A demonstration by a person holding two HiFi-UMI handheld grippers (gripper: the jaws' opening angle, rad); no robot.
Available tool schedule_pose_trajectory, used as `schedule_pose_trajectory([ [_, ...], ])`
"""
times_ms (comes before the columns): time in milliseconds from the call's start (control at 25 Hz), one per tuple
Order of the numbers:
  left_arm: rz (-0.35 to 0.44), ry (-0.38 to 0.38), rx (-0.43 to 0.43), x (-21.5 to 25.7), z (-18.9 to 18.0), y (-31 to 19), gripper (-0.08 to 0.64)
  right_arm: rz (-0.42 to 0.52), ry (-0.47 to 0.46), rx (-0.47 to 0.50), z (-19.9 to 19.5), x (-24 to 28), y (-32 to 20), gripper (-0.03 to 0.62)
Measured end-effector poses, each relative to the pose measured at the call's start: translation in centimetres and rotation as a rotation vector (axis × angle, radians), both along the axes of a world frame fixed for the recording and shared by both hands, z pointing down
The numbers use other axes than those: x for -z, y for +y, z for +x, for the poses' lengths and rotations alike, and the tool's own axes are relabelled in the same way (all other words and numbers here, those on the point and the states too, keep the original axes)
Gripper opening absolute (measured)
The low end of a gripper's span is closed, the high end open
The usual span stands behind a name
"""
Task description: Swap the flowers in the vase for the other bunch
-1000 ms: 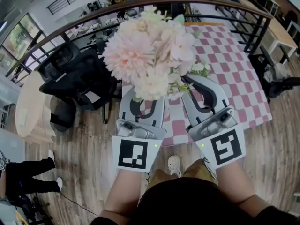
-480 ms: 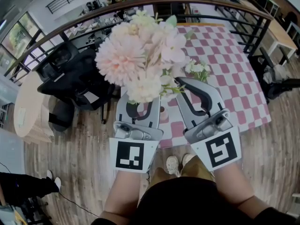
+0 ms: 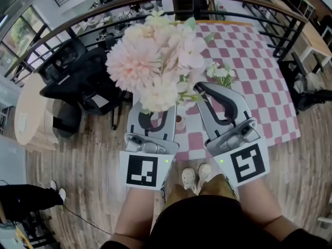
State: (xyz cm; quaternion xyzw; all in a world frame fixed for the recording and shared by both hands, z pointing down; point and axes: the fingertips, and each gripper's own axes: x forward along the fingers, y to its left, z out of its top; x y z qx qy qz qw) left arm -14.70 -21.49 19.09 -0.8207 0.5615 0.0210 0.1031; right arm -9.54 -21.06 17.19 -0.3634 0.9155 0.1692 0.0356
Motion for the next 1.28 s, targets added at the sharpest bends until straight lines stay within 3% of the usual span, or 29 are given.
schedule_pose_trajectory([
  [840,-0.091,0.028,0.006,-3.5,-0.2,-1.9,0.067,-0.074,-0.001,0.059,-1.0,-3.2,-2.6,0.034],
  [1280,-0.181,0.032,0.012,-7.8,-0.6,-3.8,0.069,-0.175,-0.014,0.071,-1.1,-7.2,-4.2,0.034],
])
